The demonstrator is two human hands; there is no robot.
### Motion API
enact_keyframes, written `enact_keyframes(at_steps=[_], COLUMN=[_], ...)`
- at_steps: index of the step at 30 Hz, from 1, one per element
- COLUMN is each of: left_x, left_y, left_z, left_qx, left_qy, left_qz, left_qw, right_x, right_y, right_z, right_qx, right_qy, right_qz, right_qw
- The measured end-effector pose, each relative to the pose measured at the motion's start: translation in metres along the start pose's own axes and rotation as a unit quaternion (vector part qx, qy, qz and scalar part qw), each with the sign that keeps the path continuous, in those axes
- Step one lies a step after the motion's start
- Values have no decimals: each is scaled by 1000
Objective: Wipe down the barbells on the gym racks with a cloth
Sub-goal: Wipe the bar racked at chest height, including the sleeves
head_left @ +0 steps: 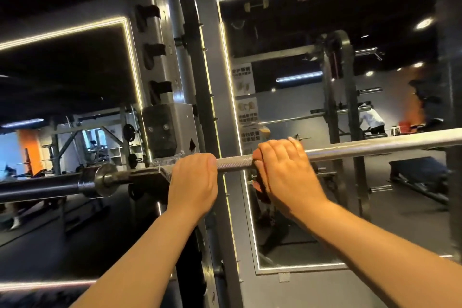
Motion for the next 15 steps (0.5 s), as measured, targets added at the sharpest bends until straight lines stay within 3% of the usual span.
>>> enact_keyframes(at_steps=[3,6,9,15], left_x=[-1,0,-1,4], left_y=[0,-1,-2,-2], left_z=[0,1,3,5], left_qx=[-2,-9,-28,-37], left_qy=[4,10,21,-1], left_qz=[28,38,29,-20], left_qw=[1000,999,999,999], right_x=[-11,-30,-30,-7], right_y=[33,73,61,3], right_z=[-1,6,7,-4], right_qx=[-76,18,114,-1], right_qy=[-26,35,74,-15], right_qz=[23,38,35,-14], right_qw=[996,998,990,1000])
Point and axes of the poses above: each hand's wrist, its own z-axis away from the middle knuckle, its own x-axis out of the palm, y = z × x, the point moved 8 cm from there along -z, towards the middle knuckle, and after that the axes turned 12 degrees about x, right-handed, at the moved point
